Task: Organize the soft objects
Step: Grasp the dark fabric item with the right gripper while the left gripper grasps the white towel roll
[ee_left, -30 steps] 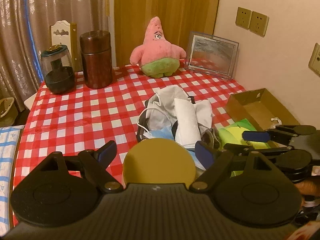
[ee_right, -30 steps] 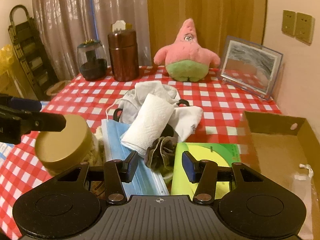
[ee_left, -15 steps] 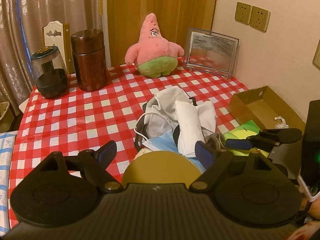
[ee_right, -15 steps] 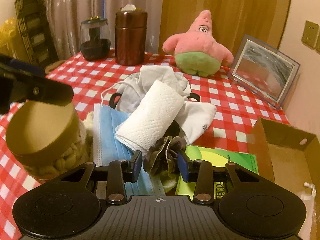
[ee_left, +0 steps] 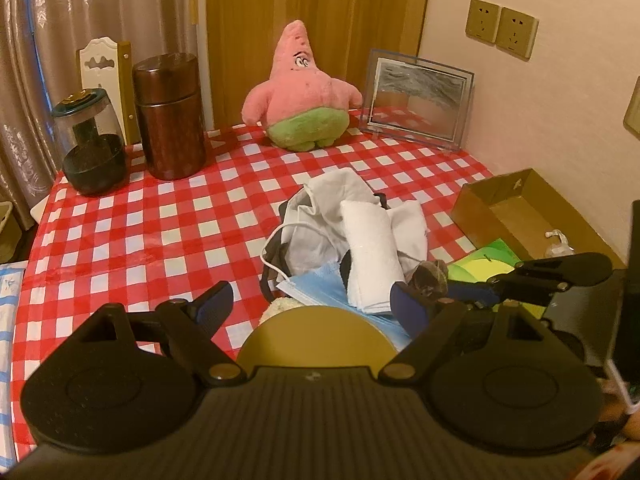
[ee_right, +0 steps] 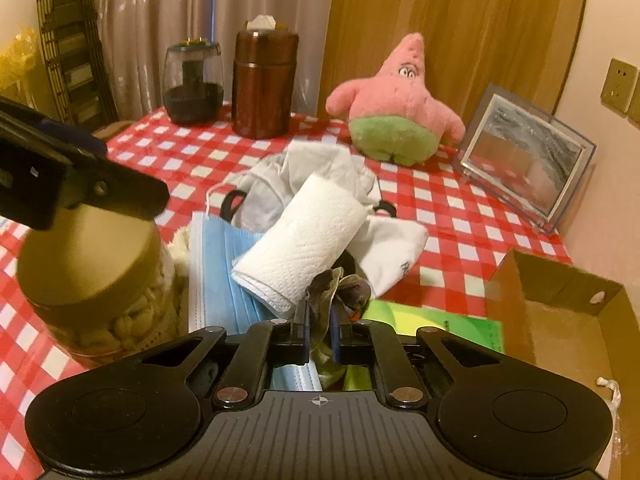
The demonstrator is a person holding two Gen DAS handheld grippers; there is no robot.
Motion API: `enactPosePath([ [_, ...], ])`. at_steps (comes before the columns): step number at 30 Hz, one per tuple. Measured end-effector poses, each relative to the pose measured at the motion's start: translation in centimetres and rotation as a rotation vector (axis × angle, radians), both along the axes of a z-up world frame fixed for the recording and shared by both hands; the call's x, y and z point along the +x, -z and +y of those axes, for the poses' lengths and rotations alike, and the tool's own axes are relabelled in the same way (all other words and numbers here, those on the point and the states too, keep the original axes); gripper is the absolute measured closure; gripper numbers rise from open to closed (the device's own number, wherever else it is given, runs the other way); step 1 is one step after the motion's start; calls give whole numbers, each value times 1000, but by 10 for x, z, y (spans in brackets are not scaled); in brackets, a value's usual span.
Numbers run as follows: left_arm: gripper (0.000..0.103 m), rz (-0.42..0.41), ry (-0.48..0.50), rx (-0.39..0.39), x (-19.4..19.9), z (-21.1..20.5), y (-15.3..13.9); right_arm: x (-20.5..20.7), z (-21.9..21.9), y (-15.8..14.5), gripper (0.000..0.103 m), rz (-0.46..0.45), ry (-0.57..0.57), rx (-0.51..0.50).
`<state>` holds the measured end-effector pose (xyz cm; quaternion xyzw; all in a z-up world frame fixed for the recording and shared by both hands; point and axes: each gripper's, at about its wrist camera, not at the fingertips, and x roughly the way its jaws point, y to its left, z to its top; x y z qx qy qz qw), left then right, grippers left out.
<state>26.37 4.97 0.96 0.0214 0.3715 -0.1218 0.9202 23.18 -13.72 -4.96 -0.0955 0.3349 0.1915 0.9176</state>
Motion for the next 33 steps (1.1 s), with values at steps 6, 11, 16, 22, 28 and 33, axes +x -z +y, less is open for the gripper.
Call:
enactPosePath([
  [6, 19, 12, 33, 11, 6, -7, -6, -7, -16, -28, 93, -43, 9, 49],
  [11, 19, 42, 85, 5, 18, -16, -8, -5, -30, -46, 93, -77, 26, 59],
  [16, 19, 75, 152, 41, 38, -33, -7, 3, -45, -51, 93, -82, 47, 60],
  [22, 20, 138, 177, 72, 66, -58, 3, 14, -64, -46, 93, -58, 71, 67],
  [28, 25, 227, 174, 67, 97, -80, 19, 22, -75, -42, 93, -45, 87, 85],
  [33, 29, 284, 162, 124, 116, -96, 34, 27, -81, -38, 93, -29, 102, 98],
])
